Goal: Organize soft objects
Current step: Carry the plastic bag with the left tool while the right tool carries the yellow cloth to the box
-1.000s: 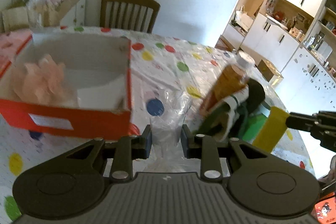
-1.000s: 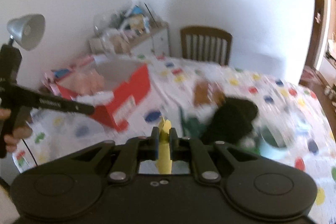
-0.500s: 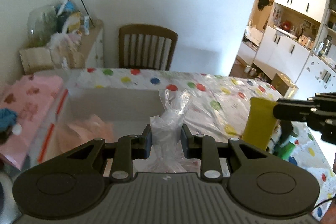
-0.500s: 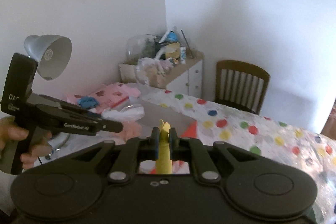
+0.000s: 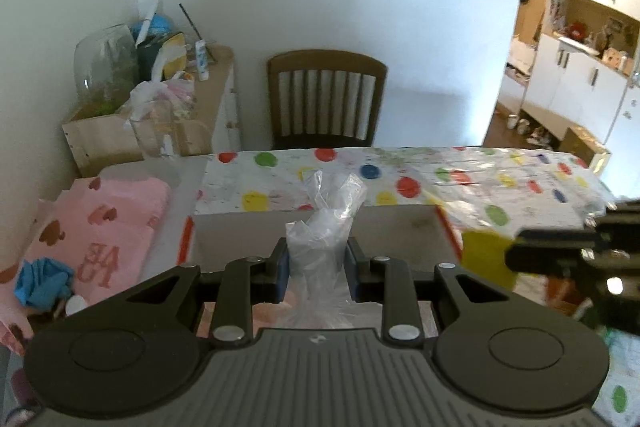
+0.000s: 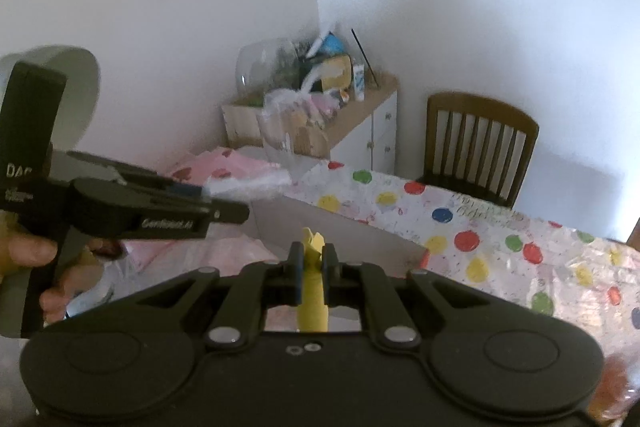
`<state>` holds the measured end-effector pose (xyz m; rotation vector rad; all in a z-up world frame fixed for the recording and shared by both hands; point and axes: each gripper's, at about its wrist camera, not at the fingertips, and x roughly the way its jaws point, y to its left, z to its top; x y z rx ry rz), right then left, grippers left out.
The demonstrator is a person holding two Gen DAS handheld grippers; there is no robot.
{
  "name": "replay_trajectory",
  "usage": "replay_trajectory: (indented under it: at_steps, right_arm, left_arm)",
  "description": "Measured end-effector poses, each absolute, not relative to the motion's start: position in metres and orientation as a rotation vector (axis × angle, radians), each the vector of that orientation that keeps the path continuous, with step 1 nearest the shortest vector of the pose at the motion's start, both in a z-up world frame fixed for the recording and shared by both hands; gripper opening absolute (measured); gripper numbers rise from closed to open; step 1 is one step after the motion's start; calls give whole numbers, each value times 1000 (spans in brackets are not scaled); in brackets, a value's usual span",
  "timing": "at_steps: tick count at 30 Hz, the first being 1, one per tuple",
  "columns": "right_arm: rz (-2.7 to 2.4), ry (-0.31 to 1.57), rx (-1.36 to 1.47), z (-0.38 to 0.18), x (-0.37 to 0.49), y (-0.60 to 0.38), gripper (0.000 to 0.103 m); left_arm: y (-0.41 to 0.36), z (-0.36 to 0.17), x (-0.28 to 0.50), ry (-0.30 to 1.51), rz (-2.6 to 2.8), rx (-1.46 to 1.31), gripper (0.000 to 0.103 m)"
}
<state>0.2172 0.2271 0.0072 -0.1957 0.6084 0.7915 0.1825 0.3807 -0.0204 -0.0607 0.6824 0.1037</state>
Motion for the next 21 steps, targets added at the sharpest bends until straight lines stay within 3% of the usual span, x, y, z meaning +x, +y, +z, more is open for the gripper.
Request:
replay_trajectory:
  at_steps: [21]
  right_arm:
    - [730,890,-172,-71,256,275,8]
  left_arm:
    - [384,-103,257,836,44,-7,28]
